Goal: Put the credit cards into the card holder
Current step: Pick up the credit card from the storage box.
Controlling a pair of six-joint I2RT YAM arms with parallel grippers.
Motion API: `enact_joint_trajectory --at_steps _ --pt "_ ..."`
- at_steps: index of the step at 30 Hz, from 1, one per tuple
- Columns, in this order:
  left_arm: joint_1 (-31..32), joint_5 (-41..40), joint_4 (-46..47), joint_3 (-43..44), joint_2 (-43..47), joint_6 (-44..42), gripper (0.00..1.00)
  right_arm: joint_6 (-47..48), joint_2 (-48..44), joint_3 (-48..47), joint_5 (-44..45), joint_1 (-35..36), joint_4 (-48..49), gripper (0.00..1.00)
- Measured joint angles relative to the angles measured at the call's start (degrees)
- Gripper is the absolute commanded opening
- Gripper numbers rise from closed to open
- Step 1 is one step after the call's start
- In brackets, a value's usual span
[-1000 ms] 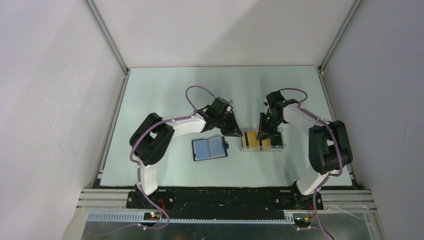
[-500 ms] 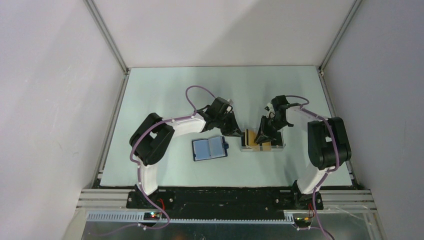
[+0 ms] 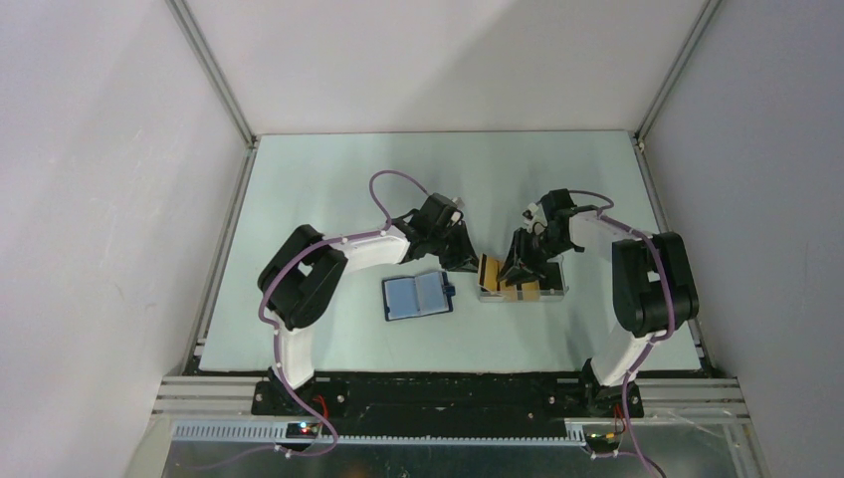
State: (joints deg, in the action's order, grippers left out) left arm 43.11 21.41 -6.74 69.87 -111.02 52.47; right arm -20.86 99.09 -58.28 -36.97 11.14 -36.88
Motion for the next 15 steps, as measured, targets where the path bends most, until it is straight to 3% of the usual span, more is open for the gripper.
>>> enact_joint_trajectory --at_steps 15 --pt "0.0 0.0 0.0 0.0 0.0 0.0 0.0 -0.1 -3.5 0.7 6.3 0.1 0.3 0.55"
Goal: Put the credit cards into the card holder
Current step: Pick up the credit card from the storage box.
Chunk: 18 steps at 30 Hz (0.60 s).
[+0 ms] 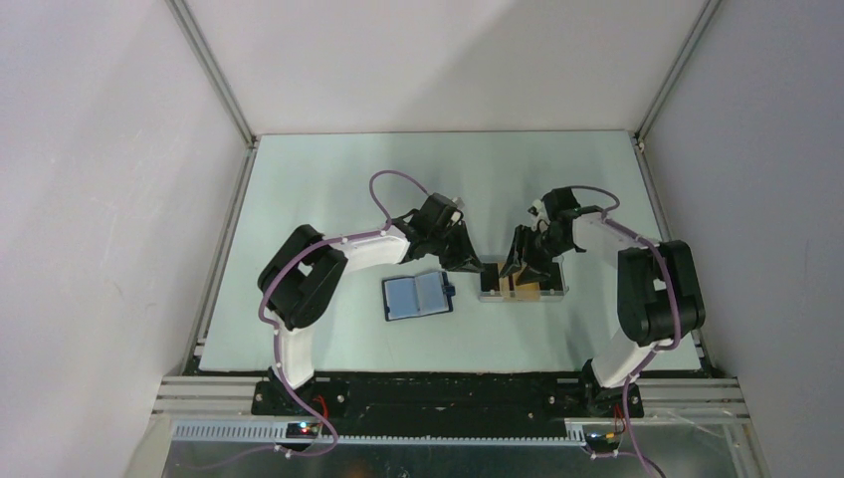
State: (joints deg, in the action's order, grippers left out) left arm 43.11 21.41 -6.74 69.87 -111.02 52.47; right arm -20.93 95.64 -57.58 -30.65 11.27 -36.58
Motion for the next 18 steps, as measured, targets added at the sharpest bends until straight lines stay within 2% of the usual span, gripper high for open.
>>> enact_joint_trajectory --at_steps 8,13,18 --pt "0.0 0.0 0.0 0.0 0.0 0.0 0.0 0.7 -1.1 -0.4 5.4 0.7 -2.1 0.59" --pt "0.0 0.0 0.0 0.0 -0.1 0.0 0.0 1.6 -1.1 -2.5 11.2 3.8 -4.5 0.59" --pt "0.0 0.1 0.0 0.0 -0.1 0.0 0.0 1.7 -1.0 -4.2 13.0 6.7 -5.1 0.58"
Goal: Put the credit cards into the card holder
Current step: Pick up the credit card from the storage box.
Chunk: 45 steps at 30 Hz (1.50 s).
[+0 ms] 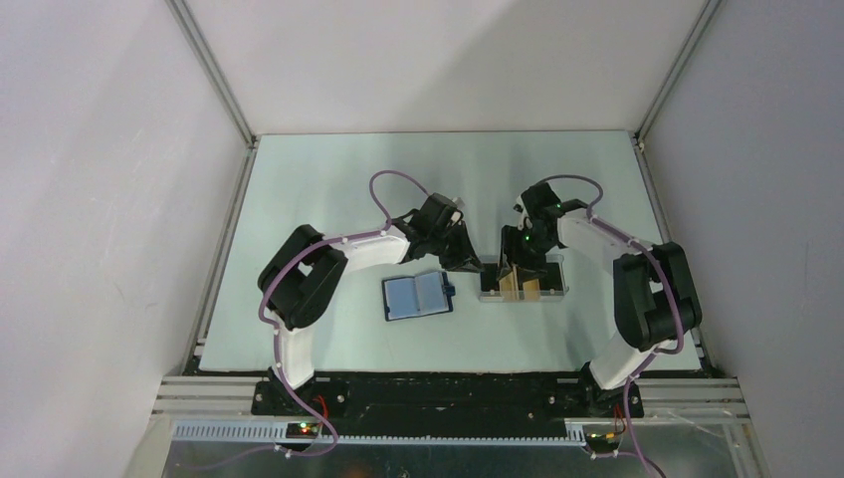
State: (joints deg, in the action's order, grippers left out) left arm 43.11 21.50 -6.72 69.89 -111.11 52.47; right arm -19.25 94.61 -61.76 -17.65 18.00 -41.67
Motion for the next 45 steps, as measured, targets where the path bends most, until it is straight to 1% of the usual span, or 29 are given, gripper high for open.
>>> enact_joint_trajectory --at_steps 5,8,14,15,35,41,45 --pt "0.0 0.0 0.0 0.0 0.0 0.0 0.0 -0.2 1.7 -1.6 1.8 2.5 -0.2 0.49" --pt "0.0 0.0 0.0 0.0 0.0 0.0 0.0 -0.3 3.4 -2.6 4.6 3.8 -0.7 0.38" --pt "0.0 0.0 0.0 0.0 0.0 0.0 0.0 -0.6 4.1 -4.0 9.2 5.4 -2.3 0.24" --pt "0.0 0.0 0.0 0.0 0.0 0.0 0.0 -0.6 4.1 -4.2 9.8 5.5 -2.6 0.23" --pt "0.0 0.0 0.0 0.0 0.0 0.0 0.0 0.5 1.3 -5.6 16.6 4.8 -8.0 0.21" --pt "0.0 0.0 0.0 0.0 0.0 0.0 0.0 1.2 1.3 -5.6 19.2 4.8 -9.2 0.22" --pt "0.0 0.0 0.0 0.0 0.0 0.0 0.0 1.4 1.3 -5.6 19.8 4.9 -9.4 0.24"
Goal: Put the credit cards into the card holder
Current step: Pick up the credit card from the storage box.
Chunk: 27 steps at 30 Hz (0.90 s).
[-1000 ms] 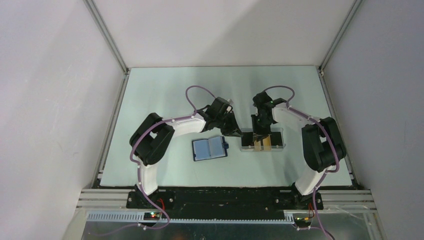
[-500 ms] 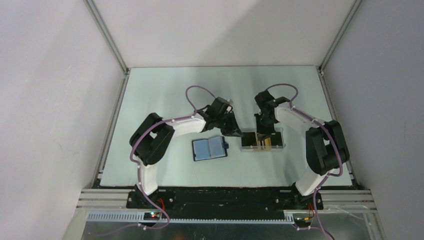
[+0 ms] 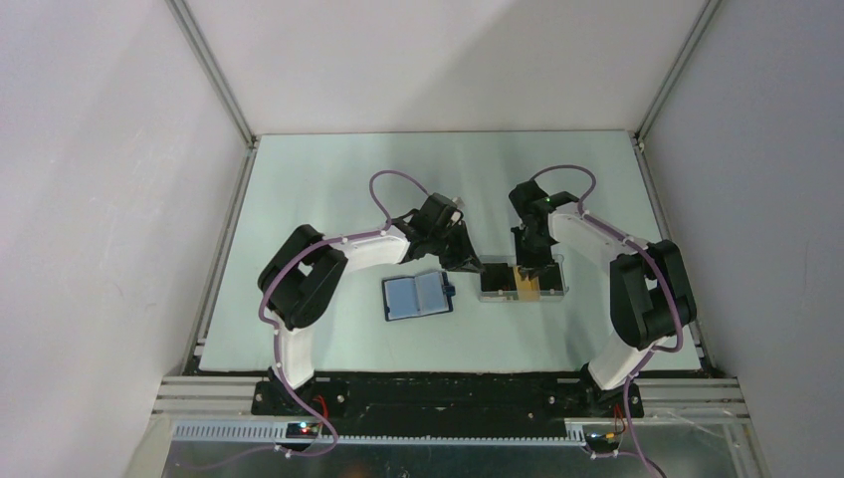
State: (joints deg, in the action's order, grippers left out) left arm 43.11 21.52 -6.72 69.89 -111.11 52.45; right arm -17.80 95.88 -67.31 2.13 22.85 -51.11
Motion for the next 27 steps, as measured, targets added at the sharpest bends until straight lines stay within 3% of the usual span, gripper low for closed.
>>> enact_joint_trajectory --at_steps 6,12,19,27 --pt "0.0 0.0 0.0 0.0 0.0 0.0 0.0 0.0 0.5 0.0 -2.1 -0.4 0.5 0.27" --pt "0.0 0.0 0.0 0.0 0.0 0.0 0.0 -0.4 1.4 0.1 -10.9 -3.9 2.8 0.39" --pt "0.0 0.0 0.0 0.0 0.0 0.0 0.0 -1.2 1.8 2.8 -24.3 -10.8 7.7 0.4" --pt "0.0 0.0 0.0 0.0 0.0 0.0 0.0 -1.2 5.2 3.0 -30.1 -10.6 8.2 0.39"
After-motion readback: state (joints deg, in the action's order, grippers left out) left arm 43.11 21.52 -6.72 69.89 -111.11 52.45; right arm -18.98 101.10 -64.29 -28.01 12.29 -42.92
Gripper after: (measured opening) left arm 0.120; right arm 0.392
